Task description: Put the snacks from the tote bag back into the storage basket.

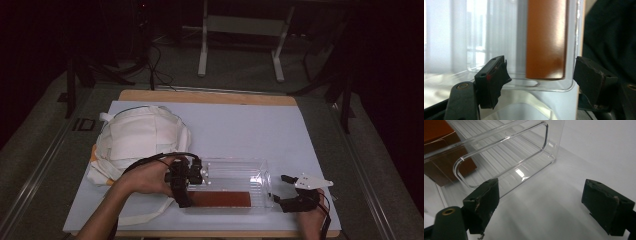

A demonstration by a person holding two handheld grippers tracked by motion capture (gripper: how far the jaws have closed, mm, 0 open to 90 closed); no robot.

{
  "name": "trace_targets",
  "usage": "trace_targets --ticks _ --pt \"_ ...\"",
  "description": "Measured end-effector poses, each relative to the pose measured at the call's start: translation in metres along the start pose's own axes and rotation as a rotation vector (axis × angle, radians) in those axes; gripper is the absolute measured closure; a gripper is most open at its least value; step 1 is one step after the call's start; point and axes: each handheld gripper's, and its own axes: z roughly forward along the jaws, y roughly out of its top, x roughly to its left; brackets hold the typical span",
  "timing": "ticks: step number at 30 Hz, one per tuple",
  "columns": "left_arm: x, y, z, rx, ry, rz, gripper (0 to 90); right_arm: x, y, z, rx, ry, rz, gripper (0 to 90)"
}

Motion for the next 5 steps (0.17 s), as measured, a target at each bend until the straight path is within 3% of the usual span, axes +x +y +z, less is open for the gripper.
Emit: trace_targets --ticks 4,5 --pt "0.002 -0.014 -0.007 -0.096 0.074 -0.08 26.4 0.0 0.0 0.0 0.001 0.0 0.001 14.6" --pt "0.002 -0.014 -0.007 -0.096 0.074 -0.08 26.4 0.0 0.0 0.0 0.002 0.0 0.002 14.6"
